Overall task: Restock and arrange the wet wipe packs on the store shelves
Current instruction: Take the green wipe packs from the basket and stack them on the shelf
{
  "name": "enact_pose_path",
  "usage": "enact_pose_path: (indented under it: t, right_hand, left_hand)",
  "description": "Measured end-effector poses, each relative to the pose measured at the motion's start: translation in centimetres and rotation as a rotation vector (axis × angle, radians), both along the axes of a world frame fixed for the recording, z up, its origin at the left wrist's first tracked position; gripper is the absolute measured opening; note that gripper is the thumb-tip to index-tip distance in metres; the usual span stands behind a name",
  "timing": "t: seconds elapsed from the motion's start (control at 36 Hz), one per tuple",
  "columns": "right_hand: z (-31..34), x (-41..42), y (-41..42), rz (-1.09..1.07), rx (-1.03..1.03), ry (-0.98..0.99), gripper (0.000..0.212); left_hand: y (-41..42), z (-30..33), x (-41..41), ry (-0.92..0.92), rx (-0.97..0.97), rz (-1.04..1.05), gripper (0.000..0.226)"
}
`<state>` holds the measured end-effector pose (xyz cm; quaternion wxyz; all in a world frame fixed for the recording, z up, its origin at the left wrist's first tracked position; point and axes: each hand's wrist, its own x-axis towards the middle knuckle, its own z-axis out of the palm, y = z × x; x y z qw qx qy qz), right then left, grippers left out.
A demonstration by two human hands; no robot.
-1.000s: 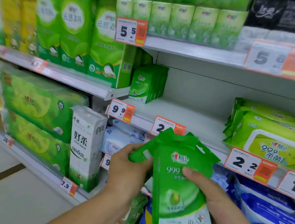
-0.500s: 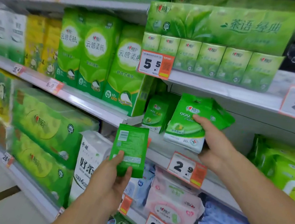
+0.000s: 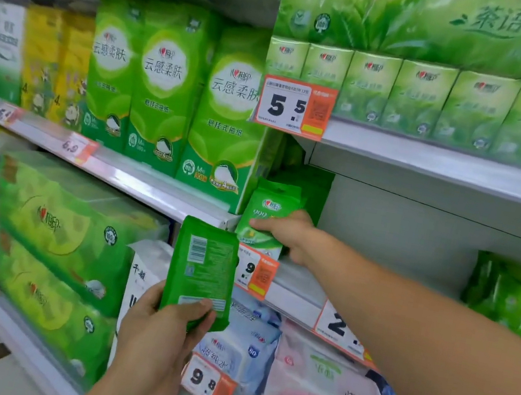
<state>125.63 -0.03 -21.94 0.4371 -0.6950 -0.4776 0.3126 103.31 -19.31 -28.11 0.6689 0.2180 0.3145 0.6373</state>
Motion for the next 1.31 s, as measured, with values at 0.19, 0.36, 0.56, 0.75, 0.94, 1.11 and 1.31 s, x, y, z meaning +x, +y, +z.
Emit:
enact_pose_path:
  t: [0.19,0.36,0.56,0.75,0.94,1.11,1.31]
  right_hand:
    - [2.2,-5.0,-5.4,-0.048,-0.063,-0.215,0.133]
    - [4.2,-4.2,-10.6,-0.132,0.017,-0.413,0.115]
    - [3.8,-2.7,-22.2,0.509,-0.185,0.396,0.047]
    - [1.1,-1.0,-24.7,0.449,0.026,0.554,0.044]
    - [1.1,-2.4,-25.5,0.468,-0.021,0.153,0.036]
    - [4.0,-4.6,-20.7,0.317,0.275,0.085,0.024]
    - [4.3,-3.7,-9.5,0.017,0.281,-0.160,0.035]
  left_hand:
    - [-0.1,-0.2,1.1,0.039,0.041,0.059,0.029]
    - [0.3,-0.5,1.8,0.300,0.277,0.241,0.039]
    - [-1.5,1.3,1.7,0.764,0.887,0.365,0.070]
    - [-2.6,2.4,2.0,0.356,0.450,0.095,0.050]
    - [-4.2,2.5,3.3,0.550,0.548,-0.140,0.032]
    - [-2.0,1.3,3.5,0.831,0.620,0.184,0.056]
    - [-0.1,0.2,3.8,1.000,0.557,0.219,0.052]
